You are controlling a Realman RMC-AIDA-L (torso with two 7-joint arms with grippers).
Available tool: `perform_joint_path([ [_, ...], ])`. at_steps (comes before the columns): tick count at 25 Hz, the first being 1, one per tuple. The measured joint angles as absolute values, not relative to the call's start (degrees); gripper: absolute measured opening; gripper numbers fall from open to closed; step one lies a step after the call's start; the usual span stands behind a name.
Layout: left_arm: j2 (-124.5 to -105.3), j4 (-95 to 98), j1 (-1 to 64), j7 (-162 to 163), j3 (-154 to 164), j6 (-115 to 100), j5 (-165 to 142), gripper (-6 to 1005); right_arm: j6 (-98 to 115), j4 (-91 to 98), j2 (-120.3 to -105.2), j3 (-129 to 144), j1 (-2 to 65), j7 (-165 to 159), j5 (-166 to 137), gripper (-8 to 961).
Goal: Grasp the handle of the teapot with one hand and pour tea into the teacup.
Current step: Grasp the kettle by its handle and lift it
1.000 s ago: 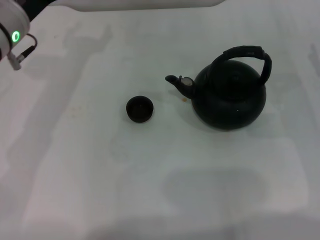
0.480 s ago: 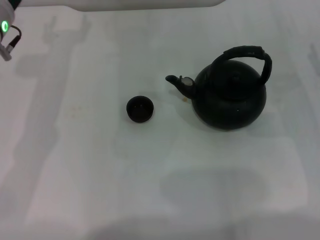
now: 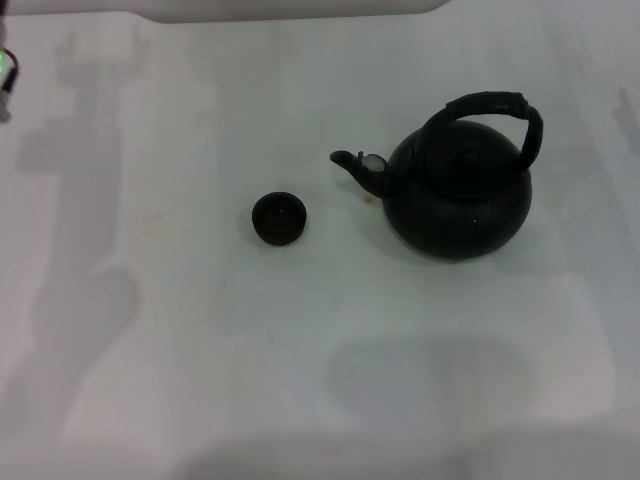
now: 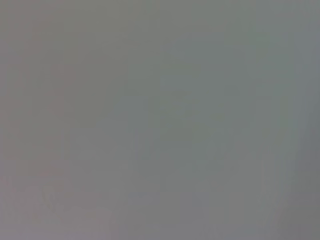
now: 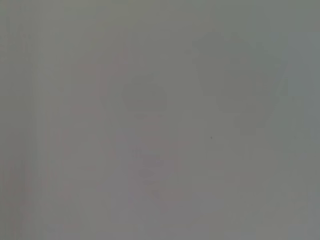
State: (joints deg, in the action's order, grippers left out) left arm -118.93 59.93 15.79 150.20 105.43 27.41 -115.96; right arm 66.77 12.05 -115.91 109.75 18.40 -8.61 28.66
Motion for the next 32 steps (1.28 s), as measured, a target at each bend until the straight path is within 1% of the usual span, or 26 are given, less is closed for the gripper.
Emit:
perform_joint_path([
  [4, -118.87, 52.38, 16.06, 162.2, 113.98, 44.43, -119.99, 879, 66.72, 12.03, -115.93, 109.77, 18.34, -8.62, 28.75, 872],
  [6, -118.88, 48.68, 16.4, 166.21, 116.69, 49.61, -120.37, 880, 66.7, 12.03, -115.93, 109.77, 18.29, -8.7, 28.78, 872],
  [13, -119.11, 42.8, 15.86, 170.45, 120.14, 52.5, -120.42, 880, 70.19, 12.38, -115.9, 109.49, 17.44, -12.21, 28.82, 872],
  [15, -119.17, 40.23, 15.41, 171.26, 123.04, 55.66, -120.2, 879, 74.91, 11.93, -115.64, 110.43, 16.57, -20.65, 28.46, 872],
  [20, -119.18, 37.87, 14.46, 171.4, 126.75, 60.86, -120.2, 879, 76.16, 11.85, -115.44, 112.31, 14.36, -32.18, 28.2, 871],
  [25, -119.18, 35.39, 14.71, 171.54, 128.76, 64.95, -120.23, 878, 79.26, 10.68, -115.4, 117.49, 12.12, -34.2, 24.14, 871],
  [32, -119.18, 33.79, 15.11, 172.43, 128.88, 64.88, -120.23, 879, 83.4, 8.99, -115.45, 119.81, 11.75, -34.56, 13.27, 871],
])
